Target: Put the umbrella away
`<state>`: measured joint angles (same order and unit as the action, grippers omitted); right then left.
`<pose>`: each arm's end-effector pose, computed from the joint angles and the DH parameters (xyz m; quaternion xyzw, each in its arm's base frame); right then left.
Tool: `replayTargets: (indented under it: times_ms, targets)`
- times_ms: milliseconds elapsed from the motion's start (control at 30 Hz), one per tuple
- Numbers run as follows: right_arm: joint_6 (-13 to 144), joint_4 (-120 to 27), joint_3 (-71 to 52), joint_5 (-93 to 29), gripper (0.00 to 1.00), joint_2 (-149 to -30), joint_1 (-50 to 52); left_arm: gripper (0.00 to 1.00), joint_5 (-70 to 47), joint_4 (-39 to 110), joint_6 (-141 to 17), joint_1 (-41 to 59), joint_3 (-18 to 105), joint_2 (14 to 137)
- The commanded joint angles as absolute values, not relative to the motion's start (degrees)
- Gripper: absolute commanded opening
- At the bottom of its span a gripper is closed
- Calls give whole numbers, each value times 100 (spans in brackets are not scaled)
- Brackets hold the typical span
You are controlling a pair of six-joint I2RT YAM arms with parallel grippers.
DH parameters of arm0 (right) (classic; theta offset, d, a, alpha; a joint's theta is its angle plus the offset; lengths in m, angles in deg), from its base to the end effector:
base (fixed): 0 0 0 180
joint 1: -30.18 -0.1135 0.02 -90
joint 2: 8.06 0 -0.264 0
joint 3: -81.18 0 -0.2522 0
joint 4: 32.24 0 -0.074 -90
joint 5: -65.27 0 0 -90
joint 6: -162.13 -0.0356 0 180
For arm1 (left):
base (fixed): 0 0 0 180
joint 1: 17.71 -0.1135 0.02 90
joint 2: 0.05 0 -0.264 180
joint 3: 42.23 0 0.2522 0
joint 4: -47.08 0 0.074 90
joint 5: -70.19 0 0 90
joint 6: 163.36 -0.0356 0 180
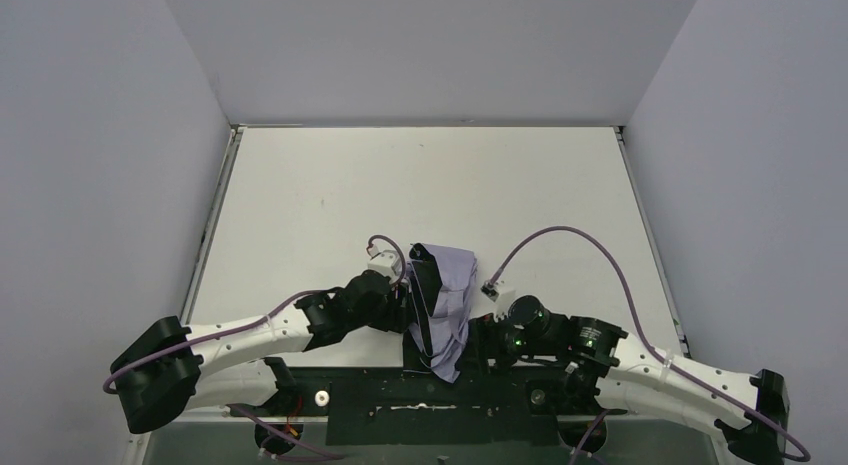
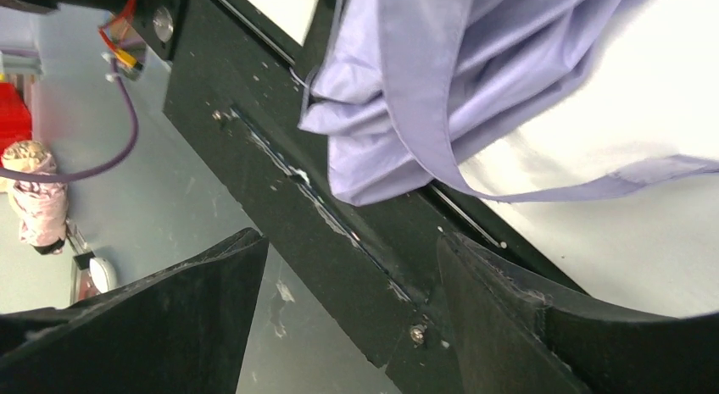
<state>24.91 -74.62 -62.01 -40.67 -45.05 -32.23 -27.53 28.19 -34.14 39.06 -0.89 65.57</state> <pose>0.0567 0.1295 0.1983 -0.1751 0.8914 0.3987 0.1258 0.1249 -0.1819 0.1755 0.1132 0.9089 -0.2533 0.3112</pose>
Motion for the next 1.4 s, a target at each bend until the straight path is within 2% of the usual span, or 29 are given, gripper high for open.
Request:
replayTargets:
  times_ms: [0,133,200,300,400,667,933,1233,1367]
  targets:
    - [2791,-7857,-5357,-3589,74,-4500,-3273,51,-2810,2892,-3525,3878,-96,6399]
    - [2991,-8685,-4666,-2549,64,-4865,-3259,51,-2815,2870,-3539,3875,-149,6306]
    - [2995,-8956,-4513,-2007,55,-5191,-3228,51,-2824,2880,-3526,3872,-166,6270]
    - [2761,-9259,-4437,-1369,36,-5693,-3204,51,-2814,2887,-3521,3879,-166,6246]
    - [2700,-9182,-4523,-1041,28,-6022,-3170,51,-2791,2915,-3513,3873,-175,6256]
    - [3047,-7874,-5074,-1860,27,-6639,-3167,51,-2779,2870,-3504,3880,-166,6204]
    - [3116,-7263,-5584,-2927,27,-6484,-3567,51,-2790,2859,-3475,3875,-184,6181]
    - [2834,-6724,-5678,-3141,28,-6635,-4267,51,-2772,2885,-3446,3874,-201,6226]
    - [2994,-6914,-5403,-3005,35,-6564,-4387,51,-2788,2854,-3447,3876,-217,6173]
